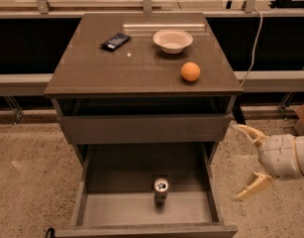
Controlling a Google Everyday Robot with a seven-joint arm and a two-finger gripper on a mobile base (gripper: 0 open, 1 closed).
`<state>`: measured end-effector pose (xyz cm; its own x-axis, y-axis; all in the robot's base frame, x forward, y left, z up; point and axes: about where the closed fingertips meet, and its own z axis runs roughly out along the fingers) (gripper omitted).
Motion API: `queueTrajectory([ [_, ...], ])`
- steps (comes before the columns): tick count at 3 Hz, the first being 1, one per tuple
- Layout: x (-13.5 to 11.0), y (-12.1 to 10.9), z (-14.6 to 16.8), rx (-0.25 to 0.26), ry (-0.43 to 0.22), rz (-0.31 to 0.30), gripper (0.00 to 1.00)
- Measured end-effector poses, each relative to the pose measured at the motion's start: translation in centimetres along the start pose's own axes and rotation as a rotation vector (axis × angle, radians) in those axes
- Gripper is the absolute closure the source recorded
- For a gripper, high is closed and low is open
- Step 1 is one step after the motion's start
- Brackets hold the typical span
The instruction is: Pick redbull can from middle drawer and place on counter
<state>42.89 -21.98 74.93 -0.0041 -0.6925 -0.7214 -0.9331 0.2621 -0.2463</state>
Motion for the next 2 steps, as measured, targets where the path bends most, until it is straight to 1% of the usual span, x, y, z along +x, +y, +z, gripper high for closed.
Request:
queueTrajectory([
  [1,-0.1,0.0,0.0,0.000,0.000,-0.001,0.00],
  [2,0.1,1.8,4.5,-0.112,-0.046,-0.015,0.00],
])
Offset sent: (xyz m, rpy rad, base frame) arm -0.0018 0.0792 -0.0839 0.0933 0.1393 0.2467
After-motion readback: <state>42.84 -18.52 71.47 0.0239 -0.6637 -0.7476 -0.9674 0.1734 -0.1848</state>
